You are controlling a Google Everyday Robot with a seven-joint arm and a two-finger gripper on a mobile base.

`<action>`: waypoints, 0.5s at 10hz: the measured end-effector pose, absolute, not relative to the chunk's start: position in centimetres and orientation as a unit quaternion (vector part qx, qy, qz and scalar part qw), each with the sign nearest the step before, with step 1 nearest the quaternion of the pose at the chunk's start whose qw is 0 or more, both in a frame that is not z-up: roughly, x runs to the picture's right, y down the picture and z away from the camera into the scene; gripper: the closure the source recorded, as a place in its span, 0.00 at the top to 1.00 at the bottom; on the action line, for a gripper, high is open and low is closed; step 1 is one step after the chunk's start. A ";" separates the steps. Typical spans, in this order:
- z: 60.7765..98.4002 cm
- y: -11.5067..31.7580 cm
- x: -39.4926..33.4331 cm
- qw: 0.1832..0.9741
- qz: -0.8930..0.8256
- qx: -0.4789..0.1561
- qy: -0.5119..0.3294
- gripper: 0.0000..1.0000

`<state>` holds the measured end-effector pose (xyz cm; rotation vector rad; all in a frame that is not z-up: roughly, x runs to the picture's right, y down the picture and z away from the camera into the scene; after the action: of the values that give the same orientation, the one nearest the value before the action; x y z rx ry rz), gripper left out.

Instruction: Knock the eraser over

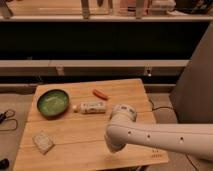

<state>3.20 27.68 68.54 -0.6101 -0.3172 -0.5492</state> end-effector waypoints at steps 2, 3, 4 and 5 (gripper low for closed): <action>68.8 27.8 2.5 0.902 -0.275 -0.292 -0.159 0.01; 68.8 27.8 2.1 0.900 -0.280 -0.291 -0.162 0.01; 68.9 27.9 1.3 0.898 -0.289 -0.289 -0.167 0.01; 68.9 28.0 0.5 0.894 -0.297 -0.287 -0.172 0.01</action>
<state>0.48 27.95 68.88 -0.5953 -0.3558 -0.6163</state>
